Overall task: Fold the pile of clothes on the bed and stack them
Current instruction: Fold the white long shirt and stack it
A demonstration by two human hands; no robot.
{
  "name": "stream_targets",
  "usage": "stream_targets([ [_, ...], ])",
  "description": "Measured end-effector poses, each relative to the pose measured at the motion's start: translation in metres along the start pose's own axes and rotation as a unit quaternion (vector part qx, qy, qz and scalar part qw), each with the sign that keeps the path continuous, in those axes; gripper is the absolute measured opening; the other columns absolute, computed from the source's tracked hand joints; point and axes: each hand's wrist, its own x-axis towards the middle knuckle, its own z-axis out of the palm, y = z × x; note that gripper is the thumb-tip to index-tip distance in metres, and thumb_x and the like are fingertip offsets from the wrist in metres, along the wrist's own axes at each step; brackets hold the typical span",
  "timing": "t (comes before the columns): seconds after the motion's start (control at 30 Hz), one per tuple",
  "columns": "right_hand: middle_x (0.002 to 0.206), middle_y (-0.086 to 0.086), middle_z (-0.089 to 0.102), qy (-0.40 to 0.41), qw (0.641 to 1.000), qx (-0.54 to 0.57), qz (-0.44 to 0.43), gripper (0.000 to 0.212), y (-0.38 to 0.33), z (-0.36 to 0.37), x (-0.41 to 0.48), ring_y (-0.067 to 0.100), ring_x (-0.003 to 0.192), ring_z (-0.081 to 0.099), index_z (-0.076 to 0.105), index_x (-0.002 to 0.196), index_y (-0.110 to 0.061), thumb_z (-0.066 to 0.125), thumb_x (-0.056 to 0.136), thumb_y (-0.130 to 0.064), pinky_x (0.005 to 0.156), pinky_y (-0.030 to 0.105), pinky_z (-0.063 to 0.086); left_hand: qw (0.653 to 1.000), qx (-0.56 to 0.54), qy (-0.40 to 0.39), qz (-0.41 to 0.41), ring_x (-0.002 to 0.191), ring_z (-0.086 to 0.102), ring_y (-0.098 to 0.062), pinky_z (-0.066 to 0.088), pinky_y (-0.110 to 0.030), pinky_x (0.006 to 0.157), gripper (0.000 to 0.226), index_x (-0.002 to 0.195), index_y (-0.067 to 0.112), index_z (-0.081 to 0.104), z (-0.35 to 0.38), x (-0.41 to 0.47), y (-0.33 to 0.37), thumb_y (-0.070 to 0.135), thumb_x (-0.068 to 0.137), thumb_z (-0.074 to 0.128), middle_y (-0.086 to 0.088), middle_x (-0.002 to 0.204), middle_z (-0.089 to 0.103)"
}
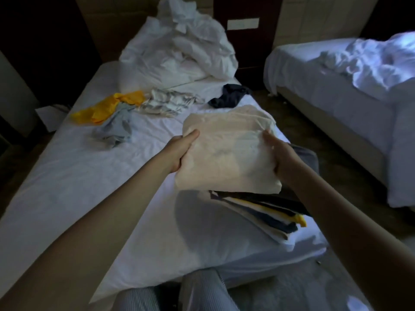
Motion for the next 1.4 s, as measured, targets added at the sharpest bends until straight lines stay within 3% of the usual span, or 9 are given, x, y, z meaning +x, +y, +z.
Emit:
stream_targets([
  [0.13,0.102,0.008,0.069,0.037,0.999,0.024,0.012,0.053,-0.015,-0.060,0.018,0.023,0.092,0.066,0.067,0.105,-0.013,0.069,0.074,-0.056,0.087,0.038,0.053,0.998,0.053,-0.034,0.017,0.082,0.064,-0.022,0.051,-0.028,0.065,0.049,0.124,0.002,0.054,0.062,0.027,0.023,0.039,0.092,0.057,-0.008,0.096,0.066],
  [0.23,0.117,0.016,0.061,0.110,0.990,-0.067,0.054,0.063,-0.001,-0.094,0.023,0.029,0.102,0.060,0.057,0.122,-0.002,0.060,0.084,-0.052,0.094,0.039,0.048,0.969,0.237,-0.021,0.072,0.082,0.059,-0.017,0.046,-0.026,0.063,0.064,0.132,0.002,0.043,0.105,0.040,0.004,0.050,0.091,0.052,-0.004,0.098,0.059],
  [0.37,0.144,0.025,0.033,0.215,0.941,-0.249,0.077,0.075,0.033,-0.100,0.006,0.040,0.130,0.037,0.024,0.143,0.002,0.044,0.093,-0.051,0.107,0.044,0.030,0.887,0.452,-0.085,0.035,0.125,0.044,-0.029,0.042,-0.033,0.097,0.076,0.150,0.011,0.011,0.134,0.052,-0.043,0.054,0.094,0.040,-0.013,0.149,0.027],
  [0.43,0.151,0.023,0.018,0.266,0.889,-0.372,-0.019,0.074,0.017,-0.096,0.004,0.037,0.139,0.021,0.013,0.147,-0.005,0.044,0.094,-0.045,0.111,0.046,0.018,0.851,0.521,-0.041,0.061,0.135,0.030,-0.037,0.031,-0.041,0.107,0.073,0.152,0.014,0.001,0.136,0.052,-0.034,0.049,0.098,0.034,-0.018,0.155,0.011],
  [0.53,0.155,0.010,0.017,0.200,0.799,-0.524,-0.216,0.057,-0.009,-0.080,0.014,0.031,0.143,0.011,0.024,0.146,-0.022,0.036,0.095,-0.043,0.113,0.048,0.008,0.810,0.562,-0.014,0.167,0.144,0.009,-0.037,0.014,-0.047,0.115,0.062,0.152,0.029,0.003,0.140,0.048,-0.008,0.049,0.099,0.028,-0.013,0.159,-0.002],
  [0.67,0.159,0.000,0.007,0.033,0.746,-0.647,-0.154,0.047,0.013,-0.062,0.033,0.040,0.143,-0.009,0.025,0.142,-0.044,0.024,0.096,-0.053,0.110,0.062,-0.004,0.774,0.595,-0.114,0.184,0.145,-0.016,-0.034,-0.006,-0.056,0.114,0.052,0.145,0.052,0.008,0.160,0.046,-0.019,0.061,0.095,0.020,0.000,0.159,-0.016],
  [0.93,0.159,-0.007,-0.005,0.066,0.743,-0.649,-0.148,0.064,0.095,-0.085,0.073,0.032,0.144,-0.013,0.015,0.143,-0.050,0.008,0.082,-0.063,0.115,0.057,-0.004,0.763,0.618,-0.084,0.168,0.140,-0.025,-0.039,-0.018,-0.062,0.108,0.049,0.141,0.058,-0.008,0.186,0.073,-0.108,0.061,0.095,0.009,0.004,0.156,-0.027],
  [1.23,0.159,-0.005,-0.005,0.045,0.751,-0.647,-0.127,0.049,0.077,-0.083,0.072,0.032,0.144,-0.013,0.014,0.146,-0.046,0.021,0.098,-0.049,0.115,0.057,-0.005,0.759,0.628,-0.129,0.112,0.141,-0.025,-0.038,-0.015,-0.064,0.108,0.049,0.139,0.060,-0.011,0.184,0.073,-0.086,0.064,0.094,0.006,0.005,0.155,-0.027],
  [1.4,0.159,-0.001,0.000,0.019,0.721,-0.681,-0.126,0.048,0.044,-0.073,0.067,0.035,0.144,-0.010,0.017,0.146,-0.042,0.017,0.098,-0.046,0.113,0.056,-0.011,0.784,0.593,-0.160,0.089,0.143,-0.021,-0.036,-0.013,-0.056,0.112,0.050,0.142,0.058,-0.003,0.174,0.068,-0.057,0.065,0.094,0.007,0.005,0.157,-0.022],
])
